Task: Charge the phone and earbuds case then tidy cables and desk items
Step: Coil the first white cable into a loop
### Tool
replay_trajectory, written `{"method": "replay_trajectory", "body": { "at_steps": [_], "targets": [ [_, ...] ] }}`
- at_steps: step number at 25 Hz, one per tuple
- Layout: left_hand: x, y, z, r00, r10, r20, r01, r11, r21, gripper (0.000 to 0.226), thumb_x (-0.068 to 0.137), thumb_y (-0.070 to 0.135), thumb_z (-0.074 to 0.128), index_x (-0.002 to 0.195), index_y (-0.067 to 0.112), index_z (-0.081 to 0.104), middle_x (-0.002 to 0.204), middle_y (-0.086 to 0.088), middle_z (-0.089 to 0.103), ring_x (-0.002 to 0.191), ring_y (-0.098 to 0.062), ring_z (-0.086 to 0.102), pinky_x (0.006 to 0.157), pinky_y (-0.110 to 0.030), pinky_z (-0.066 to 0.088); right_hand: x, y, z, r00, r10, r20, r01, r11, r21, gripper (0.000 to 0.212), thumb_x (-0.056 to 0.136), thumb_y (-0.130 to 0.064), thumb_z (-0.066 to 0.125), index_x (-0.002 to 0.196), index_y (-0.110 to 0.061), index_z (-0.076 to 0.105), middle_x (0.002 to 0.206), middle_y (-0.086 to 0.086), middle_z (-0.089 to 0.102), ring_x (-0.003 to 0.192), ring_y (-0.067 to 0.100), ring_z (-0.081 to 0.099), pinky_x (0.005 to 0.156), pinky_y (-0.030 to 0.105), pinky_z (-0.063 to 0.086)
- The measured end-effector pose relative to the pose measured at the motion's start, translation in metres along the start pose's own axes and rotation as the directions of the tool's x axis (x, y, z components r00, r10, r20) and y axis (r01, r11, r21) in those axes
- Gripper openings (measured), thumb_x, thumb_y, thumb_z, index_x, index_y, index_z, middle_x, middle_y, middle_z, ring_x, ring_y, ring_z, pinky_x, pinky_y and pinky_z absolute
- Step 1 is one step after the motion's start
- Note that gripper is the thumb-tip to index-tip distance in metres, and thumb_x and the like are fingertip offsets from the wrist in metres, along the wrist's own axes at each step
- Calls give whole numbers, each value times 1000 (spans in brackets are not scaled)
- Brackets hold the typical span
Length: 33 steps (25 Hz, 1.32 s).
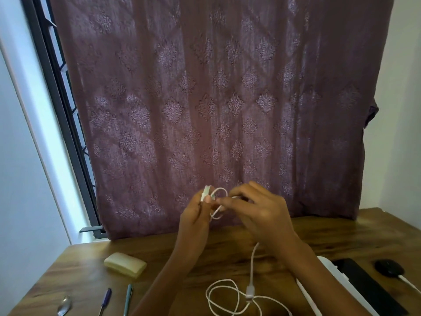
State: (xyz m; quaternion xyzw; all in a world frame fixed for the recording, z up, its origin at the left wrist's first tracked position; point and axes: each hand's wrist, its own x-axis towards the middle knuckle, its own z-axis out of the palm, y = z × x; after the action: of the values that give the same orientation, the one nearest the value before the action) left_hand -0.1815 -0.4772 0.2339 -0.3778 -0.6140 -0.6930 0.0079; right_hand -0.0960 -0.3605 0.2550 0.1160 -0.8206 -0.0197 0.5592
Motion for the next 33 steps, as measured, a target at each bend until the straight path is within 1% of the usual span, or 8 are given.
{"method": "replay_trajectory", "body": {
  "at_steps": [6, 10, 18, 21, 23, 24, 28, 33],
  "targets": [
    [-3, 13, 4, 965, -186, 183, 223, 952, -207, 32, 97, 19, 30, 81, 2, 51, 42, 7, 43, 40, -7, 39, 66, -25, 48, 7, 24, 10, 950, 294, 104, -312, 914, 260, 23, 85, -34, 55, 89, -22, 74, 83, -9, 67, 80, 7, 59, 68, 24, 49],
    [0, 18, 3, 954, -215, 210, 263, 935, -237, 36, 98, 20, 29, 65, 10, 38, 44, 8, 29, 40, -6, 25, 67, -23, 48, 1, 32, 20, 763, 538, 358, -633, 510, 583, 22, 80, -6, 66, 75, -26, 71, 72, -15, 70, 77, 4, 64, 73, 16, 49],
    [8, 14, 7, 948, -265, 178, 313, 880, -356, 39, 99, 19, 27, 61, 13, 33, 42, 11, 27, 38, -3, 21, 62, -27, 34, -19, 33, 28, 831, 480, 281, -551, 640, 536, 16, 77, -7, 65, 88, -16, 72, 77, 5, 62, 67, 17, 58, 60, 21, 48],
    [8, 13, 6, 948, -285, 140, 316, 892, -324, 41, 99, 20, 28, 60, 13, 36, 43, 9, 26, 39, -4, 20, 52, -18, 41, -18, 22, 28, 680, 524, 513, -686, 209, 697, 30, 87, 7, 46, 80, -6, 72, 75, 7, 63, 66, 15, 61, 57, 18, 49],
    [7, 12, 5, 948, -296, 118, 318, 906, -280, 36, 99, 22, 29, 67, 9, 40, 44, 10, 27, 39, -3, 21, 53, -21, 35, -16, 19, 22, 560, 441, 701, -693, -213, 689, 28, 86, -11, 45, 78, -4, 71, 74, 7, 70, 71, 20, 66, 60, 23, 54],
    [7, 11, 5, 950, -292, 113, 312, 913, -262, 35, 99, 24, 30, 68, 10, 40, 44, 10, 27, 39, -3, 22, 54, -23, 31, -15, 19, 19, 542, 404, 737, -702, -264, 661, 28, 82, -20, 49, 81, -3, 71, 76, 9, 71, 72, 20, 68, 65, 27, 55],
    [4, 10, 7, 955, -279, 97, 294, 931, -217, 43, 99, 23, 30, 57, 15, 33, 44, 8, 27, 41, -4, 24, 55, -24, 33, -16, 14, 18, 555, 475, 683, -771, -16, 637, 9, 82, 0, 63, 87, -2, 70, 75, 9, 73, 71, 16, 69, 69, 23, 57],
    [11, 6, 7, 906, -419, 58, 416, 860, -295, 41, 98, 20, 36, 58, 12, 41, 41, 6, 32, 38, -7, 29, 57, -27, 33, -18, 13, 17, 508, 460, 728, -785, -101, 612, 14, 85, 1, 55, 82, -5, 68, 63, 1, 71, 58, 7, 65, 52, 16, 50]
  ]
}}
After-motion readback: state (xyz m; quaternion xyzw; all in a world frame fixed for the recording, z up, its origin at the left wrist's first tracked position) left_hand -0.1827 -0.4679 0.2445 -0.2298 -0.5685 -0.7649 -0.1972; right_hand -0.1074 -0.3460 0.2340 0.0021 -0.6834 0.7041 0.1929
